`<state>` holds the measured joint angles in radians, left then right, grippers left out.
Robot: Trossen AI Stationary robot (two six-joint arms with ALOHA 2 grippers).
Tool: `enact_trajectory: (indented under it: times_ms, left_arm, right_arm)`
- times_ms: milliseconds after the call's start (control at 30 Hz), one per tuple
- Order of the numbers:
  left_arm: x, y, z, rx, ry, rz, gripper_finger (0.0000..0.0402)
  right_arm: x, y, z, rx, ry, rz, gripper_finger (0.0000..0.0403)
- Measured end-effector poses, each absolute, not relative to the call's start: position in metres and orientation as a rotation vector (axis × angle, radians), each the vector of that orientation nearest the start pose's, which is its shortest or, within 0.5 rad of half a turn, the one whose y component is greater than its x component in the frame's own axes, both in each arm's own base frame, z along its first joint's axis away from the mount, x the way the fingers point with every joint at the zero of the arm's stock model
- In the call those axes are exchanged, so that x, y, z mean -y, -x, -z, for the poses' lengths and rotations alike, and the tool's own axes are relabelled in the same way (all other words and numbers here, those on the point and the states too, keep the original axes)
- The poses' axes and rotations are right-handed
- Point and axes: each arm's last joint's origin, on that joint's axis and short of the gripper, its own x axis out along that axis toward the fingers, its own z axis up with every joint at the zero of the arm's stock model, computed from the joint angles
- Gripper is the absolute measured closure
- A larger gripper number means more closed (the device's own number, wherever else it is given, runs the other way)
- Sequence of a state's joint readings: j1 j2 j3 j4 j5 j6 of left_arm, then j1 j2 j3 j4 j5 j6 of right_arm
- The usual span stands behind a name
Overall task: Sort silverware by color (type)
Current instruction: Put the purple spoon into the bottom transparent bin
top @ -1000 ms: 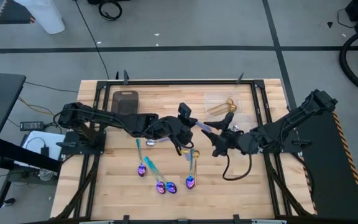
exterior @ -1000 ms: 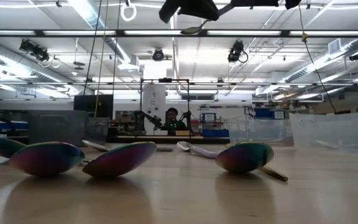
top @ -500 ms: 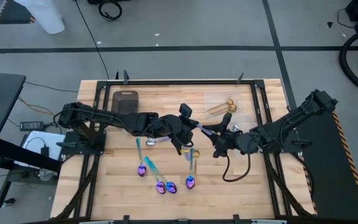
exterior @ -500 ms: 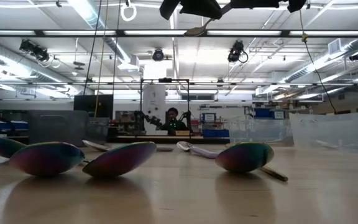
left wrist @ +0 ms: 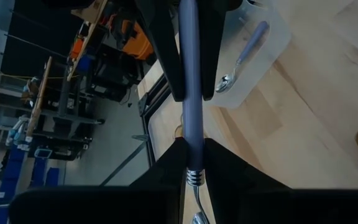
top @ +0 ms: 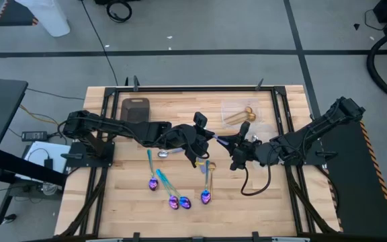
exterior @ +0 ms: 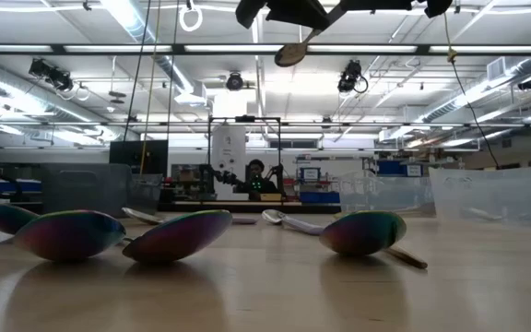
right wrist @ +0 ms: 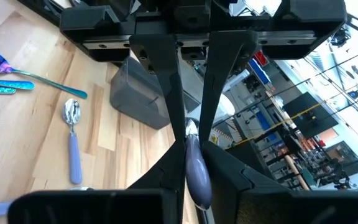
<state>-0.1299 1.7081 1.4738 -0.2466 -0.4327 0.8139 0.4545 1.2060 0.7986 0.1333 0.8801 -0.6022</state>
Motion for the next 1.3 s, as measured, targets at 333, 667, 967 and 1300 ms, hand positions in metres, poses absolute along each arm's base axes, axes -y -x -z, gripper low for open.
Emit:
enact_trajectory:
  times_ms: [333, 667, 967, 1300]
  left_arm:
    - [0.039, -0.389, -0.322, -0.598, -0.919, -0.171, 0.0275]
    - [0.056, -0.378, -0.320, -0.666, -0.870, -0.246, 0.0228]
    - [0.058, -0.363, -0.304, -0.817, -0.775, -0.253, 0.0249]
    - [0.056, -0.353, -0.264, -0.911, -0.721, -0.262, 0.0260]
  right_arm:
    - [-0.093, -0.241, -0.285, -0.339, 0.757, 0.345, 0.0347]
    - [-0.093, -0.240, -0.283, -0.365, 0.762, 0.371, 0.0348]
    - [-0.091, -0.238, -0.280, -0.394, 0.756, 0.413, 0.0348]
    - [-0.076, -0.225, -0.280, -0.457, 0.648, 0.479, 0.0348]
